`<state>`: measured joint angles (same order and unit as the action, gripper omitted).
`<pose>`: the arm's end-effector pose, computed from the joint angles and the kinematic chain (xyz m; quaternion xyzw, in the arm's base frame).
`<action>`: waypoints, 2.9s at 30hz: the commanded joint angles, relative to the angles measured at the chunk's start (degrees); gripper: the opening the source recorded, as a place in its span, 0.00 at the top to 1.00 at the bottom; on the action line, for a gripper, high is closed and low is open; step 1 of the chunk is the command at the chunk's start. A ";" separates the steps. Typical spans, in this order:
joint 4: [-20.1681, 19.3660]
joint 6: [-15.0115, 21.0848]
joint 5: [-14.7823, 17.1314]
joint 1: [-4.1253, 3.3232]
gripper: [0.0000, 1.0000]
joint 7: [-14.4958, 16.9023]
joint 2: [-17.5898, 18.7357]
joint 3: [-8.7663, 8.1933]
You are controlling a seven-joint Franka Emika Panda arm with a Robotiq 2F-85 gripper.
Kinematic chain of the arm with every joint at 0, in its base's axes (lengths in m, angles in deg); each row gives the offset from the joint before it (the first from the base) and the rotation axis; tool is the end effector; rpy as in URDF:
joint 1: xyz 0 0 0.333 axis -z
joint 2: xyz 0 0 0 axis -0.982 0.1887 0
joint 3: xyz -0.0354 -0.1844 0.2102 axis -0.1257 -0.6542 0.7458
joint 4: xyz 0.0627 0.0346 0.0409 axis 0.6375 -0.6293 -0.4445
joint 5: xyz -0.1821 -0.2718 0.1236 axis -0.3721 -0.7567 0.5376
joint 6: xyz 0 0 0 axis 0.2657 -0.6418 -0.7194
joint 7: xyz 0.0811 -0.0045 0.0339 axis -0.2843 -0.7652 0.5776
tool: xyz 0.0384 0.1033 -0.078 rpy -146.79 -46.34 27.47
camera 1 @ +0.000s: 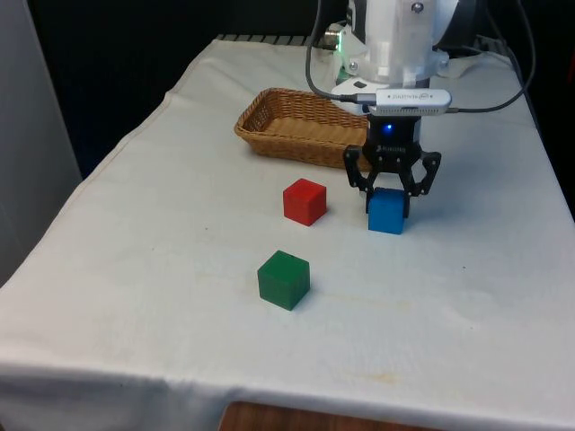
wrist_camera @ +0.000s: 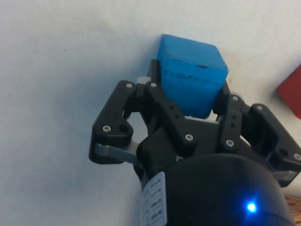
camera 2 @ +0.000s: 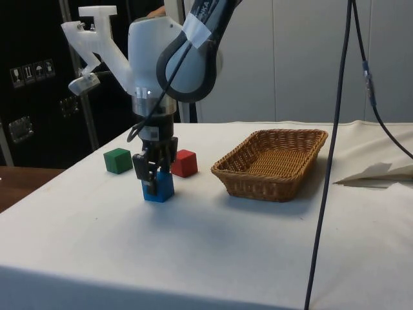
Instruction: Pick up the blue cube and place it into the basket.
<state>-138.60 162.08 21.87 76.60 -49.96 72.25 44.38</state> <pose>0.5585 0.0519 0.1596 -0.9963 0.0591 -0.0616 0.0028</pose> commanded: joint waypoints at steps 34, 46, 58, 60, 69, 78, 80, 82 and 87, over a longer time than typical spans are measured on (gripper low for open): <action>-8.54 -2.58 -0.40 0.23 0.98 0.74 -11.86 -0.97; -12.09 -3.95 -0.46 0.40 0.98 2.52 -16.96 -2.69; -16.33 -4.87 -0.46 0.74 0.98 4.58 -22.23 -4.35; -17.02 -4.98 -0.46 0.80 0.98 4.87 -23.03 -4.64; -19.37 -4.98 0.00 0.80 0.98 6.02 -25.67 -5.50; -22.63 -5.44 0.00 0.97 0.98 7.28 -29.51 -6.65; -24.12 -5.73 -0.40 1.15 0.98 7.73 -31.28 -7.16; -24.87 -5.79 -0.46 1.20 0.98 8.02 -32.09 -7.45; -27.04 -5.67 -0.40 1.26 0.98 9.22 -34.15 -8.54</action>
<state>-164.96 156.41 21.87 77.63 -40.91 38.73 36.02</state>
